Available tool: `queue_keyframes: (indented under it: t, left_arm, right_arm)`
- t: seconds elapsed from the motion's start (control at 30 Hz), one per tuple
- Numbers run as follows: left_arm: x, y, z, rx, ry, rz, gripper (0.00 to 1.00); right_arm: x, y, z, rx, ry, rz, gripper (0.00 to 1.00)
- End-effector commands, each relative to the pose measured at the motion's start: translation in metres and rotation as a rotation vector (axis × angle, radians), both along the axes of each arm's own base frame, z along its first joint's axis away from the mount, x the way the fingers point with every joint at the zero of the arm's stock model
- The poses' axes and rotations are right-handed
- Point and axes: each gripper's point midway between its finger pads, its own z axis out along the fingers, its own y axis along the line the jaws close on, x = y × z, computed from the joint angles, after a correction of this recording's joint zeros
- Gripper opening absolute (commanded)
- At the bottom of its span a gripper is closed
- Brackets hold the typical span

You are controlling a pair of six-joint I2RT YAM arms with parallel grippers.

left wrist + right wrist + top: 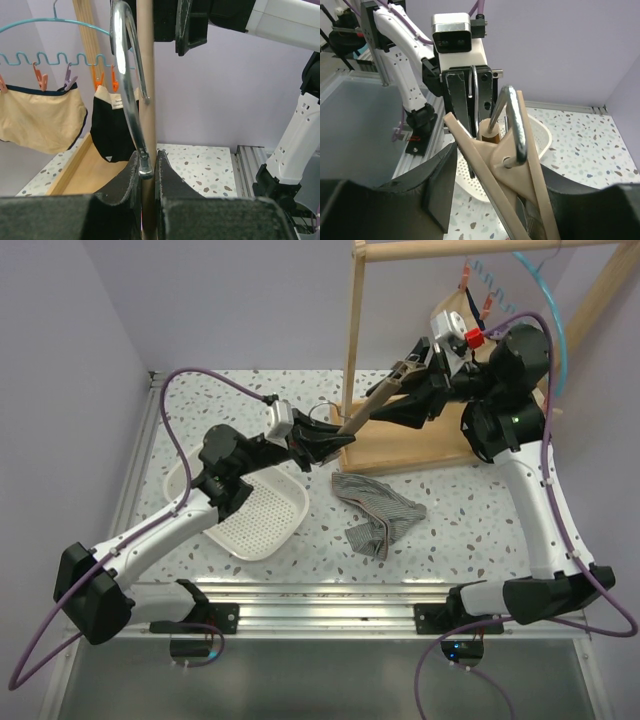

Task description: Remove the underwear clipped to the hanger

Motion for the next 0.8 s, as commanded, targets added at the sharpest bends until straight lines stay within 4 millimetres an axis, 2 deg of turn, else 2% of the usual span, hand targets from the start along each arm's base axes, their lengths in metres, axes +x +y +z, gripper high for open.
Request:
queue_keyframes:
  t: [0.0, 0.03, 0.2, 0.3, 0.33, 0.47, 0.63, 0.77]
  left_arm:
    - [-0.019, 0.005, 0.022, -0.043, -0.090, -0.061, 0.00]
    - [-0.018, 0.005, 0.022, -0.044, -0.090, -0.060, 0.00]
    - [-0.016, 0.006, 0.025, -0.049, -0.090, -0.056, 0.00]
    - [-0.011, 0.005, 0.020, -0.035, -0.082, -0.045, 0.00]
    - [-0.012, 0.006, 0.020, -0.033, -0.083, -0.044, 0.00]
    - [-0.014, 0.011, 0.026, -0.003, -0.129, -0.030, 0.00]
    - [-0.022, 0.016, 0.027, 0.033, -0.145, -0.034, 0.00]
    - [-0.021, 0.016, 0.022, 0.053, -0.136, -0.036, 0.00]
  right_arm:
    - [-0.001, 0.000, 0.012, 0.020, 0.022, 0.003, 0.07]
    - [-0.002, 0.000, 0.013, 0.021, 0.016, 0.004, 0.00]
    - [-0.008, -0.002, 0.010, 0.009, -0.011, 0.020, 0.00]
    - [-0.009, -0.003, 0.006, 0.002, -0.018, 0.016, 0.00]
    - [-0.007, -0.003, 0.005, 0.001, -0.021, 0.003, 0.14]
    - [0.011, -0.011, -0.002, -0.010, -0.029, -0.086, 0.97]
    - [0.024, -0.025, -0.007, -0.012, -0.069, -0.113, 0.99]
    - [0.019, -0.029, -0.009, -0.017, -0.137, -0.052, 0.99]
